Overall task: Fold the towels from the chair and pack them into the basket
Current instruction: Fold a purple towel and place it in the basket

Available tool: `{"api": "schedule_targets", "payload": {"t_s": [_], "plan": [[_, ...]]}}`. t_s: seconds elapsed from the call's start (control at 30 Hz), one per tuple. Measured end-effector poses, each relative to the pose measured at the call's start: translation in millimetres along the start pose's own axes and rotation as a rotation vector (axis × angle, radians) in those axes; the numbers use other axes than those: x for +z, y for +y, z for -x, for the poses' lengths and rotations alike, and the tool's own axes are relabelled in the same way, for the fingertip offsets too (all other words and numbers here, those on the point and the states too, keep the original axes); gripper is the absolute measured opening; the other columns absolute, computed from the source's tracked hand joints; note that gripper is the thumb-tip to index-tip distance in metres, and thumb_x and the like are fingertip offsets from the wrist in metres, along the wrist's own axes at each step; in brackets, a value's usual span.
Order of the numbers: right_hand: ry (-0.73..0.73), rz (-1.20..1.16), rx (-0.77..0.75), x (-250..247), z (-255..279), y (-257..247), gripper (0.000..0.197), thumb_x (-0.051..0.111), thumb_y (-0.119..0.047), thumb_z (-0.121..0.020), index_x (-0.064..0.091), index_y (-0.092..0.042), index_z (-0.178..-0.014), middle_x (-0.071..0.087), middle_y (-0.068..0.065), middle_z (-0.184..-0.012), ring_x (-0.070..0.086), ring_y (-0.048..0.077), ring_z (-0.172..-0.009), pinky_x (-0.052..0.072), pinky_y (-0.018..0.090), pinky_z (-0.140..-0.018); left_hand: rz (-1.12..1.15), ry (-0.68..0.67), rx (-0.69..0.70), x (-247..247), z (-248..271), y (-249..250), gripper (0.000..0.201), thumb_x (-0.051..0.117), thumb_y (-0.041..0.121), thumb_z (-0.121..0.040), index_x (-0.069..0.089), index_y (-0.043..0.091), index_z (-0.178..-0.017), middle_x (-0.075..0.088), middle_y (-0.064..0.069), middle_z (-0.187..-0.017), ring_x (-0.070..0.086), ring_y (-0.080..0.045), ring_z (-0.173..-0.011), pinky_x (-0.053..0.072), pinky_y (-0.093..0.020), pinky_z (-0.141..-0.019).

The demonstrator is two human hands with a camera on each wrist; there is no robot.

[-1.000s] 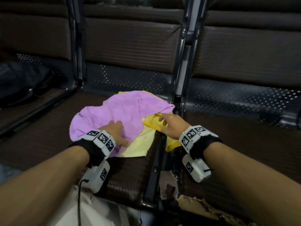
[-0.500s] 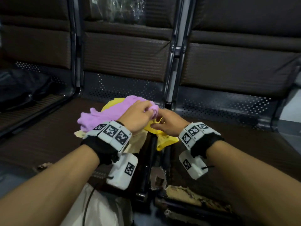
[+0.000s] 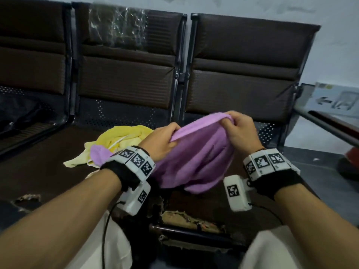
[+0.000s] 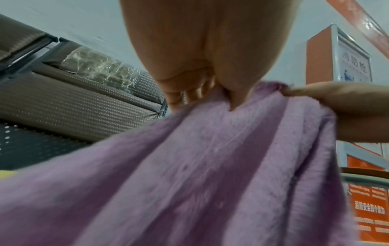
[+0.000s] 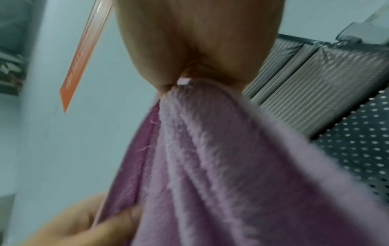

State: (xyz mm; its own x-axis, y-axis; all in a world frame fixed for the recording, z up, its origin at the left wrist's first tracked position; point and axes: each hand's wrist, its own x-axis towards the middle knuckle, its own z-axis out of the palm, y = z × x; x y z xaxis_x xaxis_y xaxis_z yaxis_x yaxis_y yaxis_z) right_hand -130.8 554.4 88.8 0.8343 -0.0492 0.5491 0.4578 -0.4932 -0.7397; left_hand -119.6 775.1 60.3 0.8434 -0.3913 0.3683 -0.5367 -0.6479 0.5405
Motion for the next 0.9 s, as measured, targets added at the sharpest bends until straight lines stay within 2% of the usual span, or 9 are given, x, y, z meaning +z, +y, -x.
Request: {"api": "schedule_targets", "payload": {"t_s": [0.17,0.27,0.33,0.43,0.5,0.6,0.7,0.8,0.9], "plan": [[0.444,-0.187,-0.032,-42,-12,3,0.022,0.054,-0.009,-0.09,0.064,-0.025,-0.079,0.06,-0.017,-0.067,0.051,-0.011,-0.062,0.042,0.013,-0.065,0.162,0.144,0.098,10,-8,28,0.013,0.057,0.003,-0.087,0.064,0.005,-0.098,0.057,-0.004,-0.09,0.055,-0.017,-0.086,0.035,-0.017,-0.073],[0.476,-0.121,-0.01,-50,-13,20,0.019,0.054,-0.011,-0.088,0.065,-0.024,-0.08,0.059,-0.017,-0.067,0.051,-0.011,-0.059,0.04,0.006,-0.062,0.245,0.17,0.126,23,-18,39,0.011,0.056,0.007,-0.091,0.065,0.001,-0.088,0.051,-0.005,-0.094,0.05,-0.01,-0.09,0.037,-0.014,-0.082],[0.341,0.007,0.067,-41,-6,40,0.016,0.054,-0.006,-0.088,0.065,-0.017,-0.084,0.063,-0.003,-0.075,0.053,-0.003,-0.068,0.043,0.008,-0.065,0.136,0.052,0.065,38,-23,34,0.016,0.053,0.009,-0.092,0.064,0.001,-0.083,0.05,-0.01,-0.093,0.05,-0.018,-0.094,0.036,-0.021,-0.085],[0.057,0.119,0.229,-26,7,72,0.015,0.059,-0.006,-0.085,0.069,-0.015,-0.093,0.069,0.006,-0.09,0.062,0.018,-0.085,0.051,0.035,-0.086,0.029,-0.213,-0.05,58,-27,19,0.019,0.047,0.01,-0.093,0.063,0.001,-0.088,0.063,-0.016,-0.095,0.058,-0.03,-0.096,0.039,-0.029,-0.077],[-0.117,0.181,0.302,-21,13,87,0.018,0.065,-0.01,-0.083,0.068,-0.014,-0.101,0.071,0.007,-0.098,0.065,0.023,-0.094,0.05,0.044,-0.092,0.019,-0.321,-0.128,64,-29,7,0.021,0.046,0.014,-0.095,0.062,0.0,-0.092,0.066,-0.017,-0.099,0.061,-0.032,-0.095,0.045,-0.033,-0.076],[-0.337,0.24,0.388,-21,17,100,0.036,0.07,-0.013,-0.082,0.06,-0.01,-0.117,0.067,0.009,-0.111,0.062,0.022,-0.104,0.046,0.041,-0.099,0.129,-0.366,-0.252,68,-34,-9,0.02,0.051,0.015,-0.093,0.061,0.001,-0.102,0.066,-0.02,-0.101,0.063,-0.033,-0.09,0.051,-0.041,-0.076],[-0.51,0.516,0.439,-33,24,112,0.041,0.071,-0.025,-0.083,0.057,-0.012,-0.119,0.066,0.005,-0.11,0.061,0.017,-0.099,0.046,0.028,-0.092,0.236,-0.461,-0.379,75,-32,-16,0.025,0.056,0.022,-0.092,0.056,0.004,-0.109,0.065,-0.012,-0.094,0.062,-0.024,-0.08,0.052,-0.036,-0.065],[-0.668,0.666,0.557,-48,35,122,0.032,0.07,-0.044,-0.08,0.064,-0.019,-0.099,0.067,0.001,-0.098,0.06,0.016,-0.089,0.047,0.028,-0.081,0.141,-0.548,-0.419,81,-29,-21,0.024,0.054,0.024,-0.093,0.048,0.006,-0.108,0.066,-0.013,-0.082,0.061,-0.015,-0.061,0.049,-0.029,-0.055],[-0.859,0.661,0.653,-56,44,131,0.043,0.071,-0.062,-0.07,0.067,-0.02,-0.081,0.069,-0.004,-0.081,0.06,0.013,-0.073,0.05,0.028,-0.071,0.08,-0.525,-0.502,80,-30,-31,0.039,0.056,0.031,-0.092,0.028,0.009,-0.109,0.067,-0.023,-0.085,0.062,-0.026,-0.062,0.051,-0.034,-0.058]]}}
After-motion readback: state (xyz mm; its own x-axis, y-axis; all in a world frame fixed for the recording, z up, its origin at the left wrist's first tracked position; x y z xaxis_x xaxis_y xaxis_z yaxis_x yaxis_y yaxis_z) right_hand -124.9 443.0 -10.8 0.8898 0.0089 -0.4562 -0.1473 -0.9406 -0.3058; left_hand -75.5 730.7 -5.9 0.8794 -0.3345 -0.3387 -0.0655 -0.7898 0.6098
